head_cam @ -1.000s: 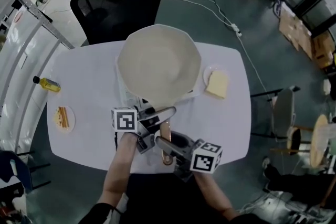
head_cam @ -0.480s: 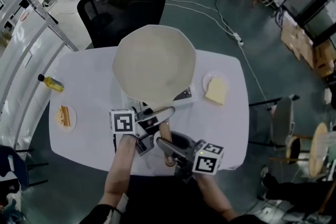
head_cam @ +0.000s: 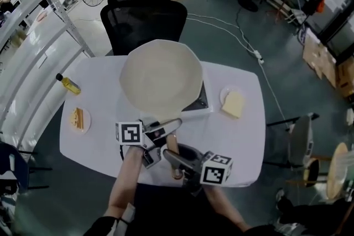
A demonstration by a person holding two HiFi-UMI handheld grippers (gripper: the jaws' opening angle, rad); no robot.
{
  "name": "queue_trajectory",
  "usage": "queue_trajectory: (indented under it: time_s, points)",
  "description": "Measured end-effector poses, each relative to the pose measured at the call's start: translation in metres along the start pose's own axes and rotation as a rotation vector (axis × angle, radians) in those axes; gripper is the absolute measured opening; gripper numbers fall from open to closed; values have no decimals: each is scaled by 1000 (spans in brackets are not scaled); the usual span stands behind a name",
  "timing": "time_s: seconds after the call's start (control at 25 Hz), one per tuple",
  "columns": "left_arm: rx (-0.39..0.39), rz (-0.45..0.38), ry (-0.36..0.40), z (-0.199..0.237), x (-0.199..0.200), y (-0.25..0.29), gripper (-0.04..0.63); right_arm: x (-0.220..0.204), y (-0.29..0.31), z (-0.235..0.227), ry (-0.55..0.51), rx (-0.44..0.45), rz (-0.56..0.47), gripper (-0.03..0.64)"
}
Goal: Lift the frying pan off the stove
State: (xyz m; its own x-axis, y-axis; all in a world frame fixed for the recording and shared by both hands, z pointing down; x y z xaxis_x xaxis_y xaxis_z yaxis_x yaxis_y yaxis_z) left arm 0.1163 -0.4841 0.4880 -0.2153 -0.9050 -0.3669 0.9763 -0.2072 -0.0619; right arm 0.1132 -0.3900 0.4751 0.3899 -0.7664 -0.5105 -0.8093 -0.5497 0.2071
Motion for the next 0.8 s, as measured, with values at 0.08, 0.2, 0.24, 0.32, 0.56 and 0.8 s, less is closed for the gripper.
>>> queue_trajectory:
  time_s: [0.08, 0.2, 0.24, 0.32, 0.56, 0.8]
  points:
    - [45, -11, 1, 0, -1, -10, 253, -3, 2, 4, -9, 9, 20, 178]
    - [22, -41, 15, -7, -4, -18, 253, -11, 4, 10, -25, 27, 52, 179]
    - [7, -53, 21, -9, -5, -21, 253, -15, 5, 13, -28, 35, 60, 179]
    - [17, -76, 16, -13, -10, -29, 253, -22, 6, 17, -34, 50, 78, 181]
    - [128, -170, -16, -11, -29, -64, 253, -45, 8, 29, -57, 103, 163, 183]
    - [133, -256, 50, -16, -43, -92, 253, -73, 13, 37, -84, 173, 253, 184]
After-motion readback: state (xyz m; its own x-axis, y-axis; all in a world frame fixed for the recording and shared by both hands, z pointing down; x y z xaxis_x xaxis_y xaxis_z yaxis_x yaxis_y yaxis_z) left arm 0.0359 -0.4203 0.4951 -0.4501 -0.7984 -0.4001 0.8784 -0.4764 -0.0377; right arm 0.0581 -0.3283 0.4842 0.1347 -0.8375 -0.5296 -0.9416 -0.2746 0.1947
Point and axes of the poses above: the fingertips, and each gripper's own axes: y forward along the fingers, z to its left, x out of its top, the point moved 2 cm from there along -y, backward along the fingers, and after that the axes turned 7 degrees about -x, right-handed, at the moved point
